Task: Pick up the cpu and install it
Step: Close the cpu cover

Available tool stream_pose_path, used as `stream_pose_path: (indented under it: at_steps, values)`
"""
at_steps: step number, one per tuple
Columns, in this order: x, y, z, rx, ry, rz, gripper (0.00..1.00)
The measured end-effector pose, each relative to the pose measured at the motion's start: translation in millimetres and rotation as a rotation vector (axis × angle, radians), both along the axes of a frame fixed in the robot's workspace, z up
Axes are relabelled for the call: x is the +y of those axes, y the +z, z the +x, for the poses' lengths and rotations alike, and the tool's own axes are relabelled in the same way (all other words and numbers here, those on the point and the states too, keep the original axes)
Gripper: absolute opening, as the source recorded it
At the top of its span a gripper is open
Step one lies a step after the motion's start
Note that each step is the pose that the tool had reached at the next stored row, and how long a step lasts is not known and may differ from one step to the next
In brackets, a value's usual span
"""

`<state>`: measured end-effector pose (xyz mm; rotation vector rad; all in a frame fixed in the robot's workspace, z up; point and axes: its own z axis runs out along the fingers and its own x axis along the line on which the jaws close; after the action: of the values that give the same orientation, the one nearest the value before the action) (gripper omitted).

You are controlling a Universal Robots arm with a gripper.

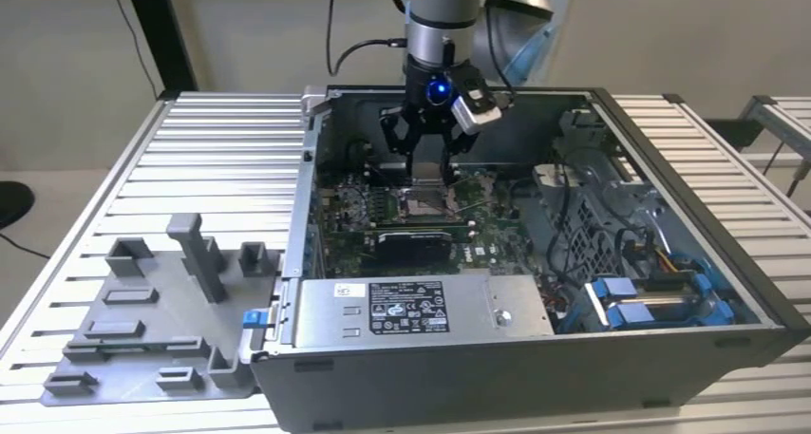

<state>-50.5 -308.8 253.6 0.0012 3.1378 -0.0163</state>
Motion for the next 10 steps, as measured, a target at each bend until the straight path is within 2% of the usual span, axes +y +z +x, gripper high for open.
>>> stream_pose_path:
  at_steps: [3,4,5,10]
  values:
    - [0.0,0.0,0.0,0.0,0.052,0.0,0.0]
    - [0.0,0.0,0.0,0.0,0.054,0.0,0.0]
    - [0.0,0.0,0.0,0.0001,0.049,-0.0003,0.0]
    - [0.0,-0.6,-0.1,0.0001,-0.04,-0.0002,0.0]
